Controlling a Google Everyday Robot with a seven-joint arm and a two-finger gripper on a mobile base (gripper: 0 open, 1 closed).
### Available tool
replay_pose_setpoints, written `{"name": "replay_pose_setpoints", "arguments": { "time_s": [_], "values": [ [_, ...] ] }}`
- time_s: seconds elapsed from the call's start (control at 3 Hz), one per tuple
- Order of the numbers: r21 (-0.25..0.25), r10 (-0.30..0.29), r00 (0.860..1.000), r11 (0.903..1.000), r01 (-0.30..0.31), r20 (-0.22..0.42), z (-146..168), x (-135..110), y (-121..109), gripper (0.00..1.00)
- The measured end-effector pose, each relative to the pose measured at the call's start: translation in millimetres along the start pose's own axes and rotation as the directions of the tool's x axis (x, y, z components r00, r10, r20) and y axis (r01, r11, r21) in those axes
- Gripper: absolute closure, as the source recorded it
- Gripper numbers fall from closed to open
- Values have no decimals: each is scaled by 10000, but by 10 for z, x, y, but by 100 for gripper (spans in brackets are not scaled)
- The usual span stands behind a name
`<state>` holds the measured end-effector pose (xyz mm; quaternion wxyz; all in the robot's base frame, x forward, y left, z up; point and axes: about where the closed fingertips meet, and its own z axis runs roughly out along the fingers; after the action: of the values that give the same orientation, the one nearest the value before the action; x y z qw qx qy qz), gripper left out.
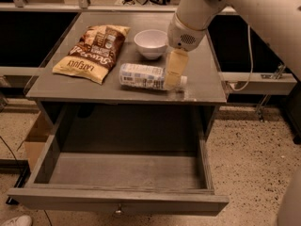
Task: Place blue plastic bottle into top drawer
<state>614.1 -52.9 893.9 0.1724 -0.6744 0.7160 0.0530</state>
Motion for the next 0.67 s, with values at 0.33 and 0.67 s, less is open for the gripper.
{"name": "replay_pose_setpoints", "arguments": {
  "time_s": [0.33,0.67],
  "values": [
    [-88,92,9999,9999,-91,112,49,-13,-24,0],
    [-330,175,9994,9993,-165,296,147,-56,-47,0]
  ]
}}
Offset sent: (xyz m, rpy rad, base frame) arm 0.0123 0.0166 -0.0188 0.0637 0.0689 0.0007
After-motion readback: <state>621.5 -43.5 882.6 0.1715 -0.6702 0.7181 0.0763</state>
